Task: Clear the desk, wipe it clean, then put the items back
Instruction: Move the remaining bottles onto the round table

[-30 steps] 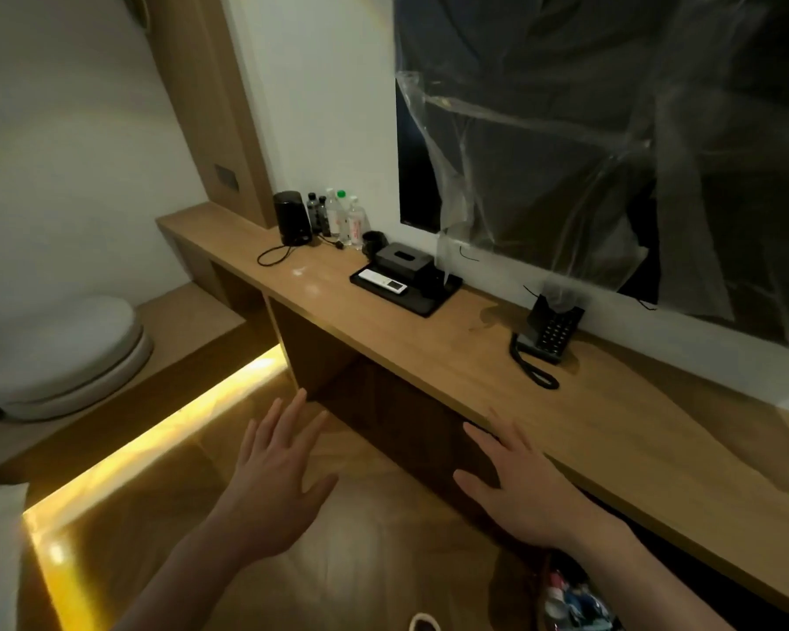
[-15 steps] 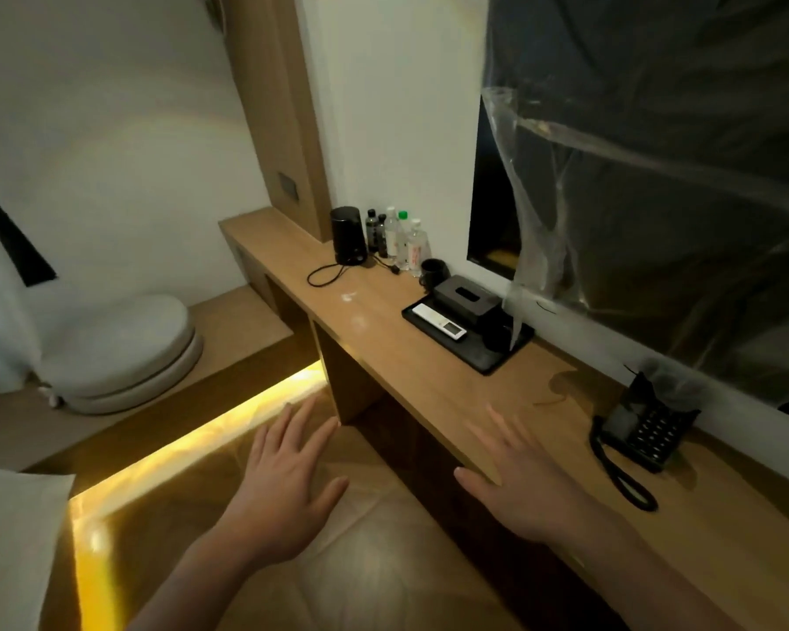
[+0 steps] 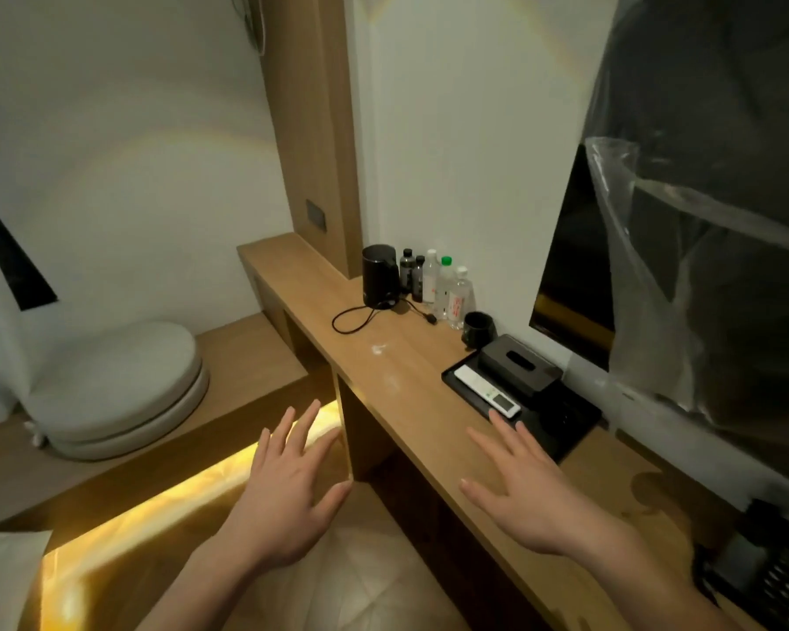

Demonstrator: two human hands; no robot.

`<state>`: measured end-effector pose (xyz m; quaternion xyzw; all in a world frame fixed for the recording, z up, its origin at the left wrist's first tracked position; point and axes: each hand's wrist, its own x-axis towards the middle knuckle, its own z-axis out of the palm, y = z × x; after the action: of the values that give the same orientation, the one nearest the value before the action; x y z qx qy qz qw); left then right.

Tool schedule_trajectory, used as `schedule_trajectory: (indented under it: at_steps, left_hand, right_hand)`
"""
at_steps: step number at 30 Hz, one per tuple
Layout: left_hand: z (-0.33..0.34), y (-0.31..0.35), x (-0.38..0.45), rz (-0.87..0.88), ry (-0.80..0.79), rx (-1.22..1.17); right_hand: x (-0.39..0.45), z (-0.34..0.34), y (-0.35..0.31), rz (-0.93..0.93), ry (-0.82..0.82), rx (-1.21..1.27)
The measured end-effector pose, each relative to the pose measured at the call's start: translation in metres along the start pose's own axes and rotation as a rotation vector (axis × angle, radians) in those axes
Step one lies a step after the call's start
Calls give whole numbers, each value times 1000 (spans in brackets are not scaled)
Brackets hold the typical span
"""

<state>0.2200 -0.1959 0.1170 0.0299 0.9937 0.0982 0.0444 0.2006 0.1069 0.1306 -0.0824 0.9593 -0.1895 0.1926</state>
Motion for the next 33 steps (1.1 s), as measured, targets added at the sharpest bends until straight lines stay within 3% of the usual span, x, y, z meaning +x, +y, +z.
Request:
schedule_trajectory:
  at_steps: [9, 19, 33]
  left_hand:
    - [-47, -71, 151, 136, 9, 20]
    - [-58, -114, 301, 219, 6, 47]
    - [-97, -164, 526, 168, -13, 62]
  right_hand:
    - [135, -34, -54, 67, 96, -20]
    - [258, -63, -60, 132, 102, 6]
    - [483, -123, -71, 137, 30, 99]
